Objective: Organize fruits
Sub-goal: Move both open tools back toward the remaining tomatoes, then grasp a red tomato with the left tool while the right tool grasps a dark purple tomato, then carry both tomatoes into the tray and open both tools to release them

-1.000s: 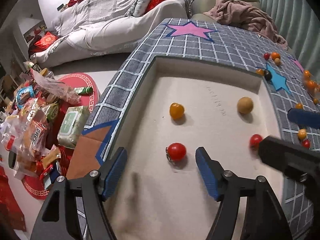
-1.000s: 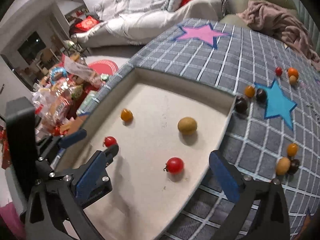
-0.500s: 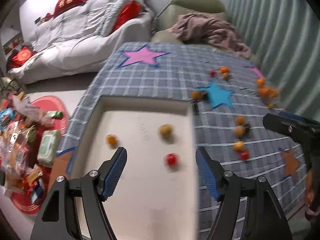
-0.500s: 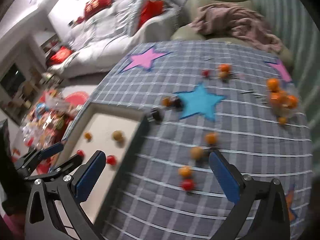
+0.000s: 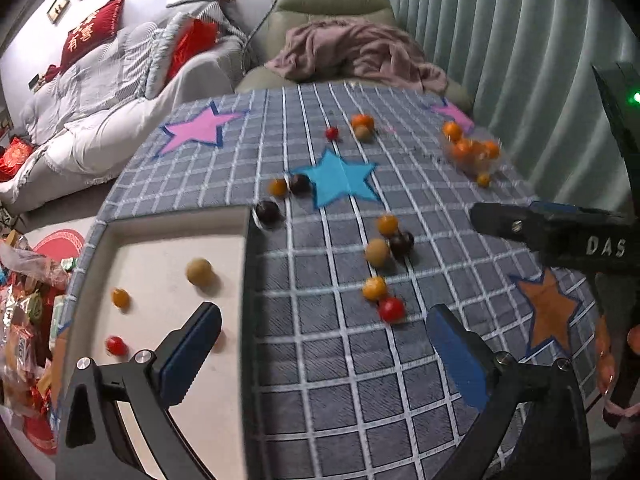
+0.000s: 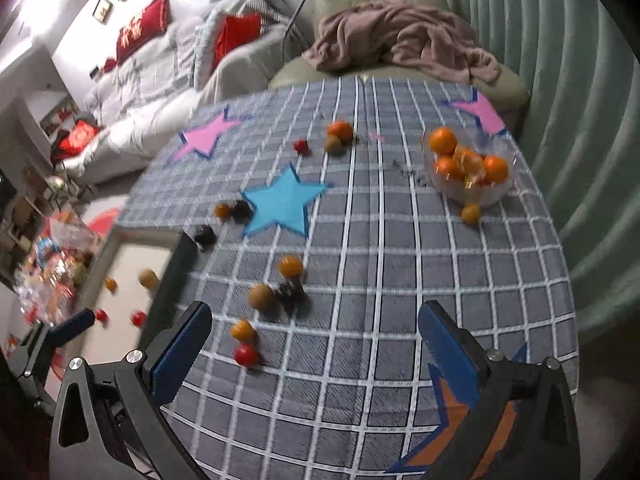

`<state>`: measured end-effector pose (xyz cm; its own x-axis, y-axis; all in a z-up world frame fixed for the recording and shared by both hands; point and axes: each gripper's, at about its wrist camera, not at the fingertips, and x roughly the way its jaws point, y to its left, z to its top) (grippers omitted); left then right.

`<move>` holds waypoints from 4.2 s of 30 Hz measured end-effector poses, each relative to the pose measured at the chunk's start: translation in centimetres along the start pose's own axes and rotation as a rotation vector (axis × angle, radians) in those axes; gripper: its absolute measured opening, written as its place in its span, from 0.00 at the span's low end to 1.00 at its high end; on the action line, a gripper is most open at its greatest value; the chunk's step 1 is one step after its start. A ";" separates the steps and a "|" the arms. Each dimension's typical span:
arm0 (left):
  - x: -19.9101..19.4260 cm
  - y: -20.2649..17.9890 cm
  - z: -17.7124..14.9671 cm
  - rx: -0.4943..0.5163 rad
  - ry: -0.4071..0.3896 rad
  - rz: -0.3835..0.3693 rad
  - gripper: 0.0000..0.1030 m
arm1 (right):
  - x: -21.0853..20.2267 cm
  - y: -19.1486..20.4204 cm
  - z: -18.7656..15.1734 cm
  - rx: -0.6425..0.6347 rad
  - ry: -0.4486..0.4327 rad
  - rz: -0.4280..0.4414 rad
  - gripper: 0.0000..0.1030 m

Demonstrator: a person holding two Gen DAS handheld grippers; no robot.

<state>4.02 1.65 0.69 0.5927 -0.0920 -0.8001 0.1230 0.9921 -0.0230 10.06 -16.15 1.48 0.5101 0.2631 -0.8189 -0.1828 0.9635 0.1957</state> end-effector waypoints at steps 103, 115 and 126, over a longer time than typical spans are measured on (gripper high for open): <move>-1.6 16.3 -8.6 -0.237 -0.010 0.189 0.22 | 2.7 18.5 -5.7 -0.232 0.070 0.276 0.29; -0.1 18.9 -9.8 -0.267 0.030 0.229 0.22 | 6.4 23.0 -6.6 -0.327 0.153 0.255 0.29; 0.9 19.0 -10.2 -0.263 0.064 0.228 0.22 | 8.1 23.7 -7.6 -0.397 0.182 0.186 0.30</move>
<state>-1.23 21.32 -6.52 0.5294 0.1313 -0.8382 -0.2205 0.9753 0.0135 3.52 8.42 -4.60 0.2893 0.3825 -0.8775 -0.5823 0.7979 0.1559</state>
